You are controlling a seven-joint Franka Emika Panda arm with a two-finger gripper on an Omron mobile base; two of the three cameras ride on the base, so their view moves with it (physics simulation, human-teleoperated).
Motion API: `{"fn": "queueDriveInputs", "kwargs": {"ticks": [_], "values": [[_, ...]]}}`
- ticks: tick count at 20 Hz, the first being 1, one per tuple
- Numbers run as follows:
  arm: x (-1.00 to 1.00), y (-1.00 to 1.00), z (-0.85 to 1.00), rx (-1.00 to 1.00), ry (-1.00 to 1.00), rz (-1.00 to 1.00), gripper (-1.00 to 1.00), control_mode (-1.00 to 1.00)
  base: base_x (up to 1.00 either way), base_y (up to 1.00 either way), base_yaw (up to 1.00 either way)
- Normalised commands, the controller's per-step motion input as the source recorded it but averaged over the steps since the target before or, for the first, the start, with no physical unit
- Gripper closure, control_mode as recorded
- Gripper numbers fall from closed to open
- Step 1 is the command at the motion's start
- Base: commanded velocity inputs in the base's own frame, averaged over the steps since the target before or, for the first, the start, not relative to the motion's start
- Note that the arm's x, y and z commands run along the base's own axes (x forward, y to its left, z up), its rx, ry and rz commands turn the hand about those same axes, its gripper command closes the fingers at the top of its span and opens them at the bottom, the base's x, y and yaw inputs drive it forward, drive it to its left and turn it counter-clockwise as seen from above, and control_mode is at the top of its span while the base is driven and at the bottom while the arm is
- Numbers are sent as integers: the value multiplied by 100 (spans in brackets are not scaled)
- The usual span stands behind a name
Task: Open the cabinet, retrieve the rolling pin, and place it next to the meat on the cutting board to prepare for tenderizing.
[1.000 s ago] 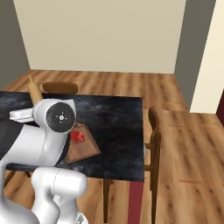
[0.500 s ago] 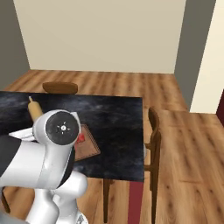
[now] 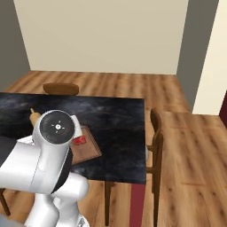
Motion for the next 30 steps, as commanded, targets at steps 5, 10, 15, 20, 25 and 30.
{"fn": "queueDriveInputs", "kwargs": {"ticks": [5,10,15,20,25,30], "values": [[47,4,-17,-6,0,6,100,-100,0,0,0],[11,20,-44,-10,2,12,100,-100,0,0,0],[17,28,-53,-15,4,17,100,-100,0,0,0],[28,20,-38,-11,2,18,100,-100,0,0,0],[26,3,-37,-4,5,18,100,-100,0,0,0],[21,0,-35,0,3,19,100,-100,0,0,0]]}}
